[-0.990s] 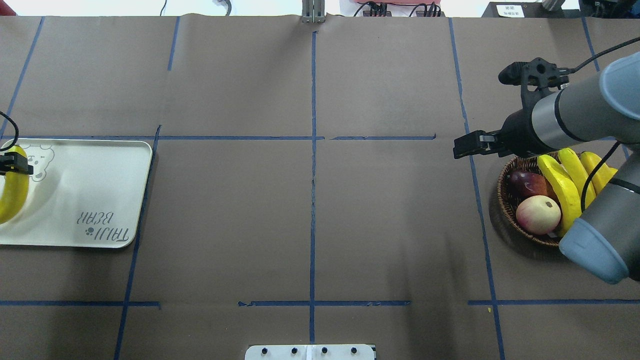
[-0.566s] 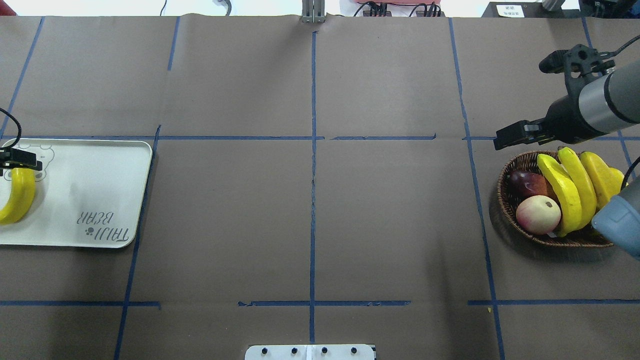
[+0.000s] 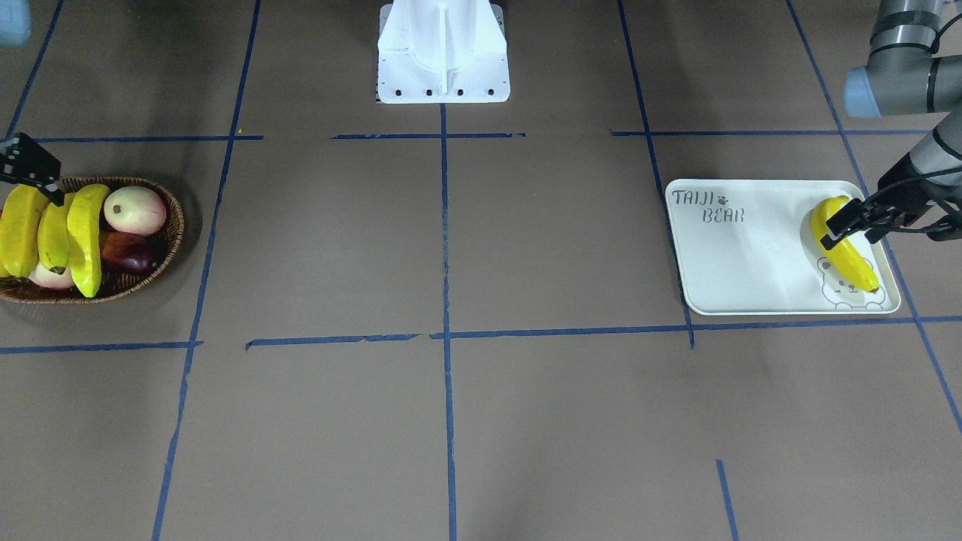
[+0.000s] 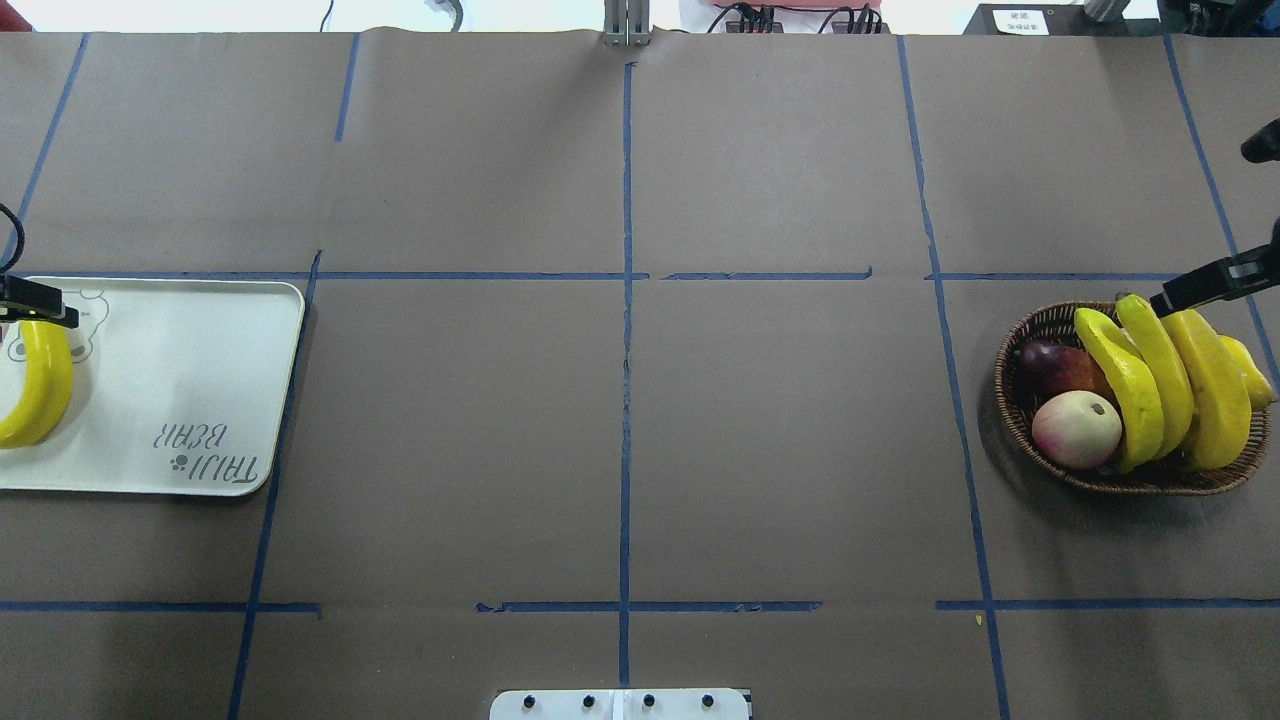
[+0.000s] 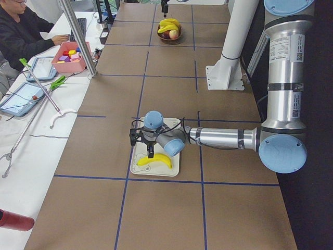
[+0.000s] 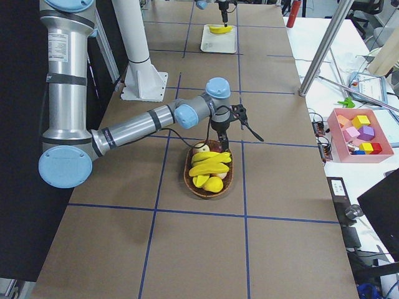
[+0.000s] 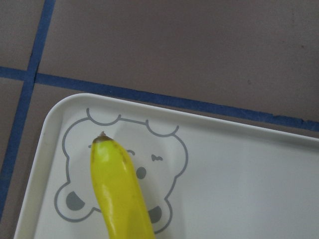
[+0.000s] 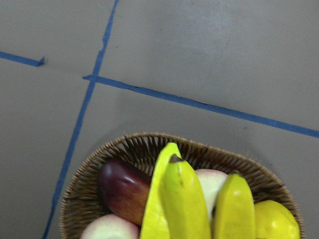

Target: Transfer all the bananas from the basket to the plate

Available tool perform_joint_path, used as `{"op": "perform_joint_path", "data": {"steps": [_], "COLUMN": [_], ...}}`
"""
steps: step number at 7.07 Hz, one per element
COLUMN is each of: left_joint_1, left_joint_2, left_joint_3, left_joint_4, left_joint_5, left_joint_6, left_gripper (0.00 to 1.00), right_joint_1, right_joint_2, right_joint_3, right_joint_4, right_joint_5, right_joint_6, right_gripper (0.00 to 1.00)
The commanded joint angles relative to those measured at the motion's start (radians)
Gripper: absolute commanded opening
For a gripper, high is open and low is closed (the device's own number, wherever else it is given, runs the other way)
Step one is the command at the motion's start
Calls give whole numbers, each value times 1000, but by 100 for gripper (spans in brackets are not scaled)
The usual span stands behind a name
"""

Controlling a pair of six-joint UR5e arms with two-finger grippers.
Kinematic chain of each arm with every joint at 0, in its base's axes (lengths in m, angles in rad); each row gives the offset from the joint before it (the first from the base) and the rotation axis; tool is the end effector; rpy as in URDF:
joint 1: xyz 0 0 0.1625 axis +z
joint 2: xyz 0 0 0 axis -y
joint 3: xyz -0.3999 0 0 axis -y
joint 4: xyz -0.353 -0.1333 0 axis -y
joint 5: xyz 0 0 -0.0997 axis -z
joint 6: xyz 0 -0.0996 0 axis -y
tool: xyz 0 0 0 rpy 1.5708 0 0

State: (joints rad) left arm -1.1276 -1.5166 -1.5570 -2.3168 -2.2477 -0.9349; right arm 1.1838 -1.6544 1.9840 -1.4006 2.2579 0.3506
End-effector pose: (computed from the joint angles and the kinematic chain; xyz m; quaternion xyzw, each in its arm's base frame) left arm 0.1319 -0.4431 0.5837 0.0430 0.4411 -0.1094 0.8897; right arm -0.0955 -0.4200 0.4665 0.0995 -0.3884 -0.0999 0.9106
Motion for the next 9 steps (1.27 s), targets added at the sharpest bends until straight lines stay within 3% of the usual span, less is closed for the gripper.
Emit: {"op": "perform_joint_path", "data": {"steps": [1,4,6,9], "left_joint_1": [-9,-9,-9,-8], "left_joint_2": [-13,-13,-14,-14], "left_joint_3": [-6,-11,-14,-20], "left_joint_4": [1,1,-1,-1], "left_joint_5": [-15,-13,-10,-9], "left_joint_6": [-5,-7,-7,-7], "left_gripper": [100,100,100,100], "right_joint_1": [51,5,-59,-65], "right_joint_2": [-42,-102,-107,-107], "right_joint_3": [-74,-96,-97,-145], "right_joint_4": [5,9,8,8], "right_joint_5": [40,54,54,54], "right_joint_6": [-101,-98,-93,-98], "right_gripper": [100,100,100,100]}}
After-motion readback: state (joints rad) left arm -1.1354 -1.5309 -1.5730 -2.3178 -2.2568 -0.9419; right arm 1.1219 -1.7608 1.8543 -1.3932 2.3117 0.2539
